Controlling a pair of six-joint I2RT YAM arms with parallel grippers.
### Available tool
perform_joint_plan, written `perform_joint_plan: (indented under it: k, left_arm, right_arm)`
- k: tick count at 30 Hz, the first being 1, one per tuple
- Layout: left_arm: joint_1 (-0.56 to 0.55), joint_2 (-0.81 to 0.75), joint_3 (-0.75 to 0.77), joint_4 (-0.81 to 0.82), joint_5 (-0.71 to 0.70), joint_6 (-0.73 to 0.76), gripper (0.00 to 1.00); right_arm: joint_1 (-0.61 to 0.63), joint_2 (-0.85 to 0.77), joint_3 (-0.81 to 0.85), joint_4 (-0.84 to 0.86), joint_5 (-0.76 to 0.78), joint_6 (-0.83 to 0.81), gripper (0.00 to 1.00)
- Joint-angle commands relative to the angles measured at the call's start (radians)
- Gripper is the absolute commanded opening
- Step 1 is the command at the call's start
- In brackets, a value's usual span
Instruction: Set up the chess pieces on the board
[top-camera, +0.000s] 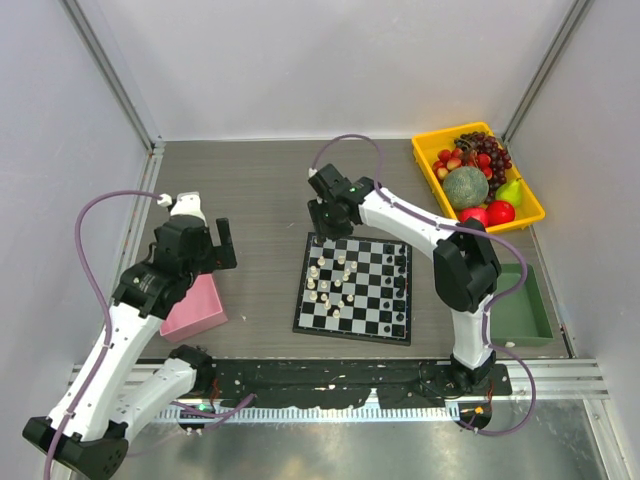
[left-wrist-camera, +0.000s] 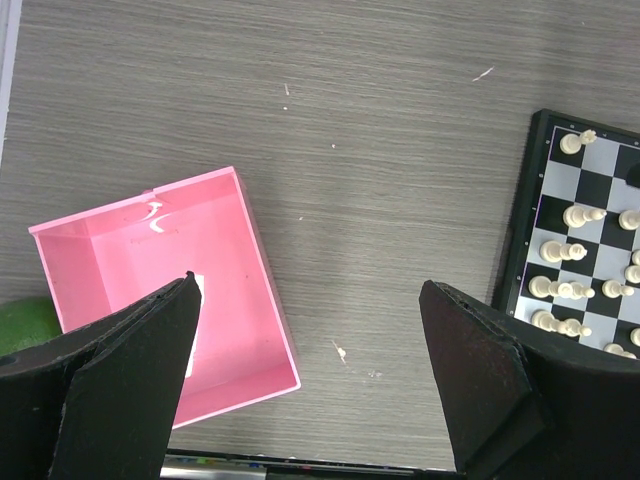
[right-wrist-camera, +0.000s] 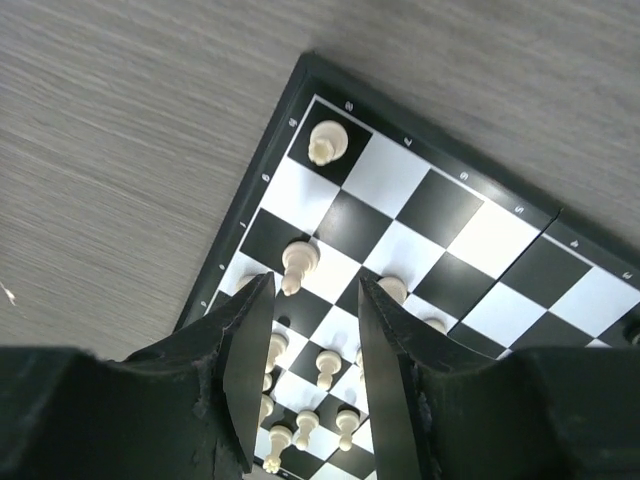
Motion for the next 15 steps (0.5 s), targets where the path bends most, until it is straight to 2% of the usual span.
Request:
perform_joint_plan:
  k: [1, 15]
  left_arm:
    - [0.006, 0.008, 0.035, 0.008, 0.010, -0.012, 1.00]
    - [0.008, 0.014, 0.035, 0.004, 0.011, -0.006, 0.99]
  right_arm:
    - [0.023, -0.016, -0.025, 0.035, -0.005, 0.020, 0.44]
    - [0.041, 0.020, -0.036, 0.030, -0.039, 0.043, 0.41]
